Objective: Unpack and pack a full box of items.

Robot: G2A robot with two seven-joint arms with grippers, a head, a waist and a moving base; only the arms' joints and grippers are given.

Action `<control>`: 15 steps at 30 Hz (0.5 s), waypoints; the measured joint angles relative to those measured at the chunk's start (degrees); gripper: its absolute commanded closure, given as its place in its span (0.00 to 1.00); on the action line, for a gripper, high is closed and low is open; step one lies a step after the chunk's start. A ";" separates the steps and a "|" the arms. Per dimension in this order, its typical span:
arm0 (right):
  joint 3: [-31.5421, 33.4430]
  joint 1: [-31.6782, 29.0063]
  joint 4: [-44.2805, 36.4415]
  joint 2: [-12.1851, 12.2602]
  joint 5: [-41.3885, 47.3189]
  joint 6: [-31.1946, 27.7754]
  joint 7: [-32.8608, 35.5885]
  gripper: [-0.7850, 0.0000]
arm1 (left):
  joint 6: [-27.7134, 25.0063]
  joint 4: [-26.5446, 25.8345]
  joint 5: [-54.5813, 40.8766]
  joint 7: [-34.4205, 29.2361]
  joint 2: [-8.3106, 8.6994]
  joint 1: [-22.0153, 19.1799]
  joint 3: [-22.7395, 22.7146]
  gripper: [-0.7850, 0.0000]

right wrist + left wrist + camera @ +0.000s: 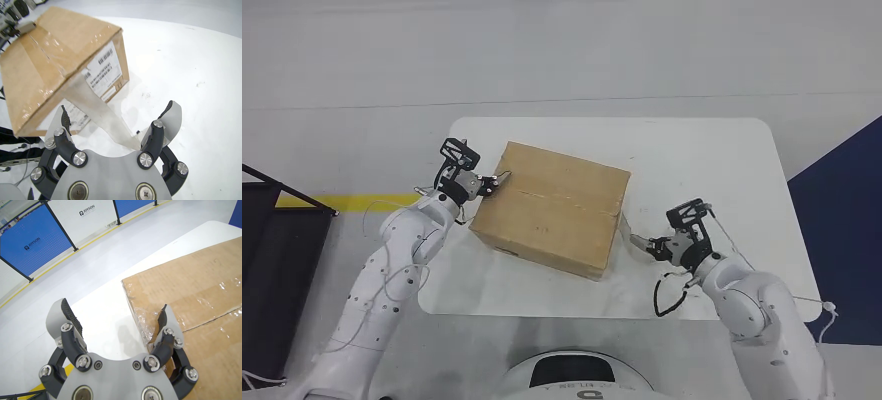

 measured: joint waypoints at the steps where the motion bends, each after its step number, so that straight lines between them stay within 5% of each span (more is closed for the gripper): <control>1: -0.51 -0.01 0.30 0.01 -0.84 0.14 0.06 0.00 | 0.00 0.00 0.00 0.00 0.00 0.00 0.00 0.00; 15: -12.56 5.63 5.03 -1.19 -10.37 13.62 -0.59 0.00 | 0.00 0.00 0.00 0.00 0.00 0.00 0.00 0.00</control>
